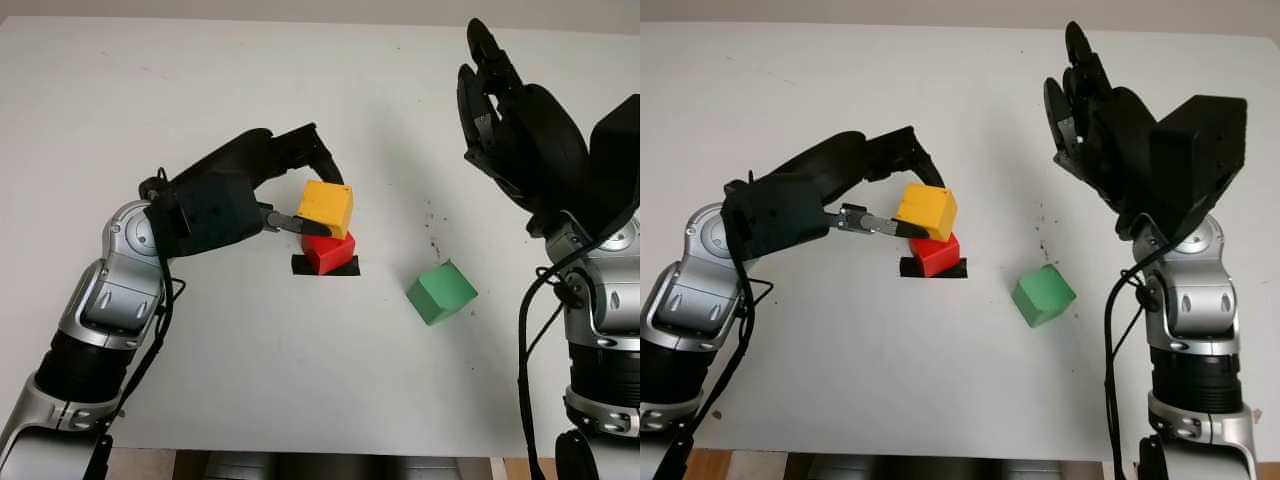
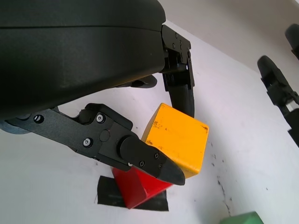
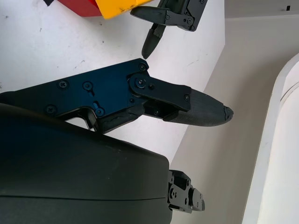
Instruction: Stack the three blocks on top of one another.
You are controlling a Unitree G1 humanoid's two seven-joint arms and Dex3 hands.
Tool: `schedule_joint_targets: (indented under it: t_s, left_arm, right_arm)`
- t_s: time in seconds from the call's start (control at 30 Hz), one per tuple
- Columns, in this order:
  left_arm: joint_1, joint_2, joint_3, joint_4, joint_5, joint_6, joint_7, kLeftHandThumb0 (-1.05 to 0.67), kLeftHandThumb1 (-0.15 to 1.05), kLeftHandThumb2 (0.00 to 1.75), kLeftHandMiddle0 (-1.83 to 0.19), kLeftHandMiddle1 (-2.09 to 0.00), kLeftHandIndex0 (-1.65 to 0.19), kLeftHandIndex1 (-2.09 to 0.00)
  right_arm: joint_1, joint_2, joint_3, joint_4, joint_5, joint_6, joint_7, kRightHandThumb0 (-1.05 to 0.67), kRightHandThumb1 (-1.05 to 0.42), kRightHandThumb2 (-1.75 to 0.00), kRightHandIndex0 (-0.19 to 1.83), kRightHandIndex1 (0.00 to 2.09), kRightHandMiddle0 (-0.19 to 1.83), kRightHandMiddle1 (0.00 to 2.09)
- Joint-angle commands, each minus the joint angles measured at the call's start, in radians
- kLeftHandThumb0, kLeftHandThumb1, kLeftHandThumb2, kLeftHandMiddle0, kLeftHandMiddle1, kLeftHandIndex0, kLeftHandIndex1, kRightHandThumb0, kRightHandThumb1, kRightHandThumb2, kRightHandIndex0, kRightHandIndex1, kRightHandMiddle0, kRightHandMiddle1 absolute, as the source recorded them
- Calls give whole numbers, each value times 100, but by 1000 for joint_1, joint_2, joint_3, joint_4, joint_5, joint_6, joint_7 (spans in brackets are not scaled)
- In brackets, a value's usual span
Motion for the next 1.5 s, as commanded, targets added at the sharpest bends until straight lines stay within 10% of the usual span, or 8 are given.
schedule_joint_targets:
  t_s: [0.0,1.47]
  left_arm:
    - [-42,26,-3,13,-19,-21,-37,-41,104,6,-25,-4,-21,-187]
    - [-148,56,-62,183,14,-167,-131,-43,104,5,-19,-5,-22,-160]
  right_arm:
    - [10,-3,-3,-14,3,-13,3,-65,-105,-69,-19,0,-19,0]
    - [37,2,1,-44,1,6,-21,-64,-105,-69,-19,0,-19,0]
